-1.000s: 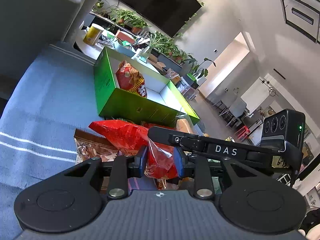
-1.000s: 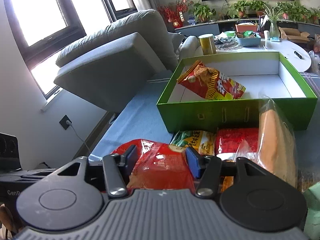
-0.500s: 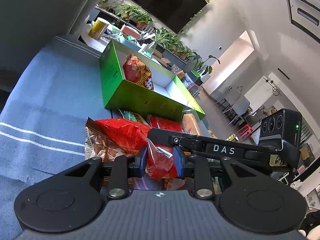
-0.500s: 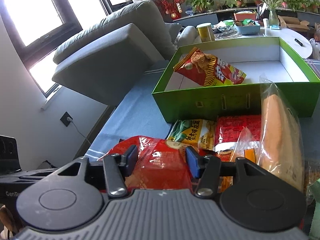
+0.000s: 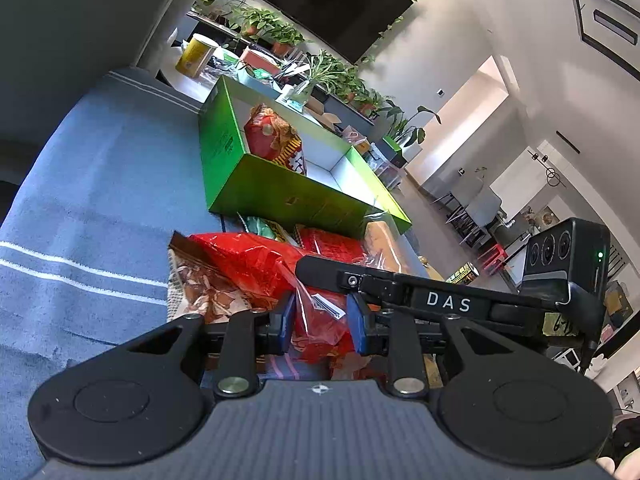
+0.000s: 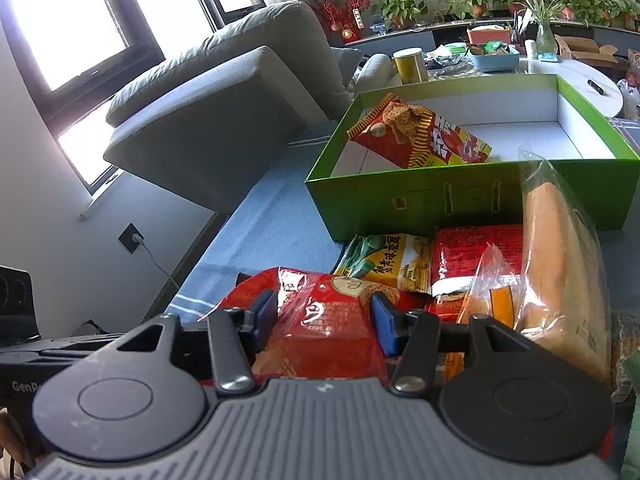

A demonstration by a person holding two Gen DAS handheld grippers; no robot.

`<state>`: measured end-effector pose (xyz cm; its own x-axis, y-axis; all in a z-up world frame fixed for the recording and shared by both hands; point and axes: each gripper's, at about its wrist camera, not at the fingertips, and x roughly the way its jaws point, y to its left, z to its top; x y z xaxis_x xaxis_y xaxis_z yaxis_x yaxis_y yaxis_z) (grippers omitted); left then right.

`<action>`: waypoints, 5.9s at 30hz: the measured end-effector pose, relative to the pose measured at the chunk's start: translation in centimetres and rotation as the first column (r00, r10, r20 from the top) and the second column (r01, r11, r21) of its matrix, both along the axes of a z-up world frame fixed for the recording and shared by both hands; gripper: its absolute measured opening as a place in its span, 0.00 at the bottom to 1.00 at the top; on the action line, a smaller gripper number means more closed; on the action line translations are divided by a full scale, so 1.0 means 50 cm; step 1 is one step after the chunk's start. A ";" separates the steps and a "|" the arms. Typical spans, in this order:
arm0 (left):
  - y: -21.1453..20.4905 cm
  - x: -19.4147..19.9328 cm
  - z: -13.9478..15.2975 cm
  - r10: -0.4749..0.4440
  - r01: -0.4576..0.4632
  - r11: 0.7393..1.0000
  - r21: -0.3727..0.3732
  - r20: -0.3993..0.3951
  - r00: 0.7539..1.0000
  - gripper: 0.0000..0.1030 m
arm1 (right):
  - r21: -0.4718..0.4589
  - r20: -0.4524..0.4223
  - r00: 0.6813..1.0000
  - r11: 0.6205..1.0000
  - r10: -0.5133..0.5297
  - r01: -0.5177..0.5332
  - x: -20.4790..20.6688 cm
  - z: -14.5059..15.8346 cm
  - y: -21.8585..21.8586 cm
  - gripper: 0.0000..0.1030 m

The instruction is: Organize snacks

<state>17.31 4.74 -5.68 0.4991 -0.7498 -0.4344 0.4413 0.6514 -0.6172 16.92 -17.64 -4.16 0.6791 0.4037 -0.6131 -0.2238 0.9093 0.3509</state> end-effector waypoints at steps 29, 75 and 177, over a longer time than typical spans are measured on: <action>-0.001 0.002 -0.002 0.001 -0.001 1.000 -0.002 -0.003 1.000 0.24 | 0.006 -0.006 1.000 1.000 -0.004 0.004 0.003 0.000 -0.001 0.47; -0.018 -0.008 0.034 -0.010 0.009 1.000 0.009 0.070 0.998 0.23 | 0.036 0.028 1.000 0.999 -0.014 0.013 -0.001 0.029 -0.018 0.47; -0.182 0.180 0.094 -0.086 0.086 0.996 0.020 0.034 0.996 0.71 | 0.006 -0.037 0.947 0.948 -0.318 0.319 0.138 0.028 -0.275 0.74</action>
<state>26.32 -4.35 -0.98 0.4483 -0.7825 -0.4322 0.5172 0.6214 -0.5886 23.80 -31.39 -2.77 0.7518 0.1772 -0.6351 0.0892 0.9270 0.3642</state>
